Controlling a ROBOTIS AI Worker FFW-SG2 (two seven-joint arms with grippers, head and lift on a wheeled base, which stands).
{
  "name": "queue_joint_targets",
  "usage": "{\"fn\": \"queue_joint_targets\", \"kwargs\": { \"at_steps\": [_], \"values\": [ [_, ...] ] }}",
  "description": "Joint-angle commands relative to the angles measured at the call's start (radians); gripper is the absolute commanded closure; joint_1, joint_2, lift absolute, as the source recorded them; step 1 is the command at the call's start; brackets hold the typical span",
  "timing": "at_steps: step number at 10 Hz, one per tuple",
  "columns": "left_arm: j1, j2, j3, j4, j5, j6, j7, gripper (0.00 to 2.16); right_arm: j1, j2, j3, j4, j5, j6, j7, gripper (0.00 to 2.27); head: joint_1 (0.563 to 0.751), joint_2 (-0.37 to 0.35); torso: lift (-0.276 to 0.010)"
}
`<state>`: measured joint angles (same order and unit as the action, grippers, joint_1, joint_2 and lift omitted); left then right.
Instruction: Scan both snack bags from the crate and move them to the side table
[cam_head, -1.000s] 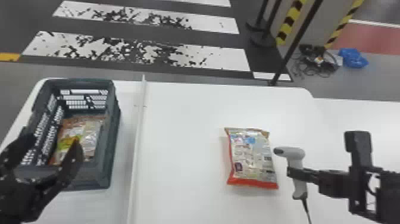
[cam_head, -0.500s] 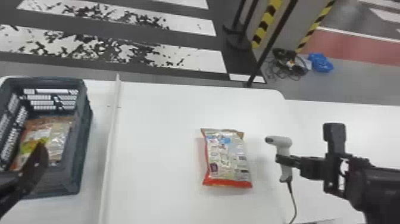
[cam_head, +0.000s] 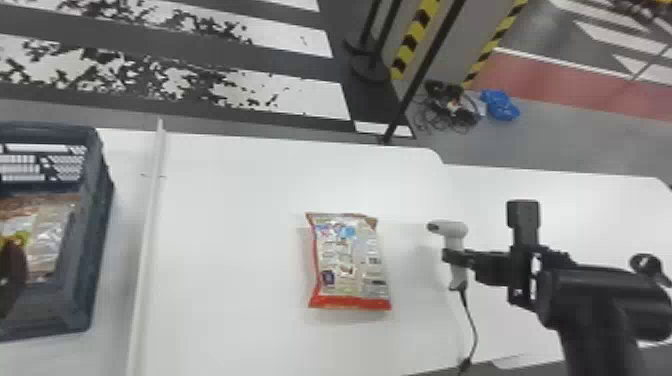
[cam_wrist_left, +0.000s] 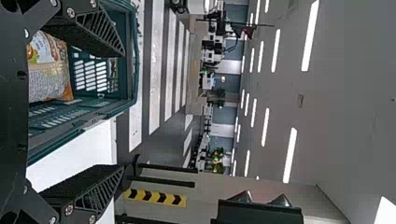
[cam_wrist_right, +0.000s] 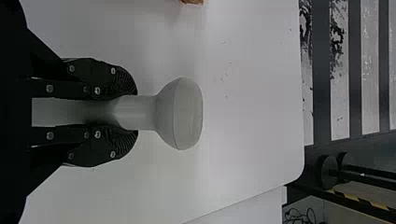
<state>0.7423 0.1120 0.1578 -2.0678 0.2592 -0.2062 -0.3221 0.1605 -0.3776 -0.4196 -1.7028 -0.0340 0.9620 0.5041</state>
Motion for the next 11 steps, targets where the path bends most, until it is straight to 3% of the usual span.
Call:
{"fn": "queue_joint_targets", "kwargs": {
  "at_steps": [1,8,10,11],
  "values": [
    [0.0,0.0,0.002,0.0,0.0,0.0,0.0,0.15,-0.019,-0.009,0.015,0.045,0.006,-0.021,-0.001,2.25,0.695,-0.347,-0.075],
    [0.0,-0.002,0.003,0.002,0.002,0.0,-0.003,0.15,-0.041,-0.009,0.076,0.115,0.052,-0.058,-0.035,2.23,0.695,-0.347,-0.075],
    [0.0,-0.002,0.003,0.002,0.003,0.0,-0.006,0.15,-0.039,-0.004,0.081,0.118,0.052,-0.073,-0.045,2.04,0.695,-0.348,-0.075],
    [0.002,-0.002,0.003,0.002,0.003,0.0,-0.008,0.15,-0.035,-0.001,0.079,0.115,0.049,-0.088,-0.052,1.76,0.695,-0.346,-0.075]
  ]
}}
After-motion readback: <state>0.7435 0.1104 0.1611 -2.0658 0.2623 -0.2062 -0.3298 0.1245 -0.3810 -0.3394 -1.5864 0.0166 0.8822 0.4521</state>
